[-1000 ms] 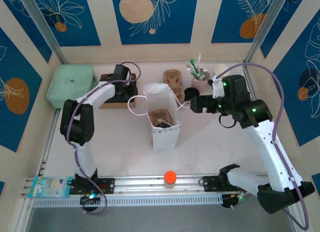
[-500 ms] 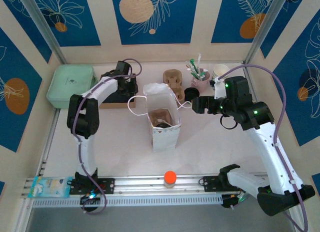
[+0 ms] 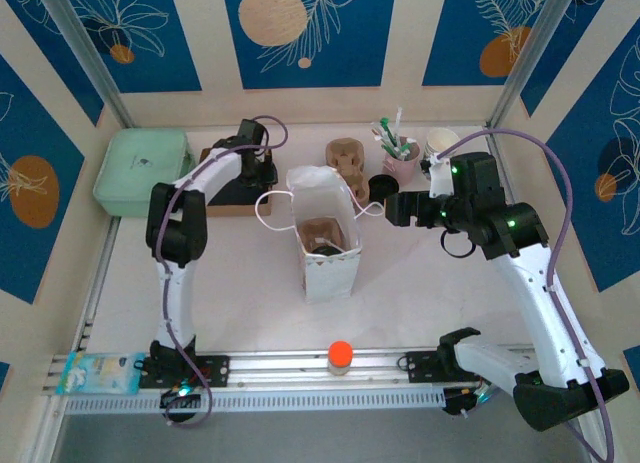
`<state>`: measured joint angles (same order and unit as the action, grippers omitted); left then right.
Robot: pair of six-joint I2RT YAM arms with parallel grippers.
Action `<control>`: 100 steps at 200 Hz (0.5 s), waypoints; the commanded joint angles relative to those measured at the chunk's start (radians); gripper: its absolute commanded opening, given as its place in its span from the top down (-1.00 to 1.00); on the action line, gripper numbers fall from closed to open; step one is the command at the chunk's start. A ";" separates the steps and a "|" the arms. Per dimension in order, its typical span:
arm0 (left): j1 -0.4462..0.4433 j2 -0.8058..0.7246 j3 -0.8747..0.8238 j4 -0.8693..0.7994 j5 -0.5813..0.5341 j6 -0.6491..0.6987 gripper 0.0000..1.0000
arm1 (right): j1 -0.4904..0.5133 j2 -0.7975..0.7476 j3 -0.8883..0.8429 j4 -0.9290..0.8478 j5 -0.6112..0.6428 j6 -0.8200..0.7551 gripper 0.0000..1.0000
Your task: Pack the takeout coffee
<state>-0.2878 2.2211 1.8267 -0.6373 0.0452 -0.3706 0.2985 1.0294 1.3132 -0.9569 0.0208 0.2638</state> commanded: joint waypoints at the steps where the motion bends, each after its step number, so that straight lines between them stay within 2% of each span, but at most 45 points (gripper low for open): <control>1: 0.013 0.029 0.048 -0.045 -0.022 0.027 0.27 | -0.007 -0.003 -0.008 0.006 -0.031 0.007 -0.74; 100: 0.024 0.112 0.153 -0.103 -0.007 0.042 0.32 | -0.013 -0.002 -0.011 0.009 -0.036 0.008 -0.66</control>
<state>-0.2802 2.3013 1.9354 -0.6903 0.0357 -0.3565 0.2928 1.0306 1.3125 -0.9565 0.0174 0.2634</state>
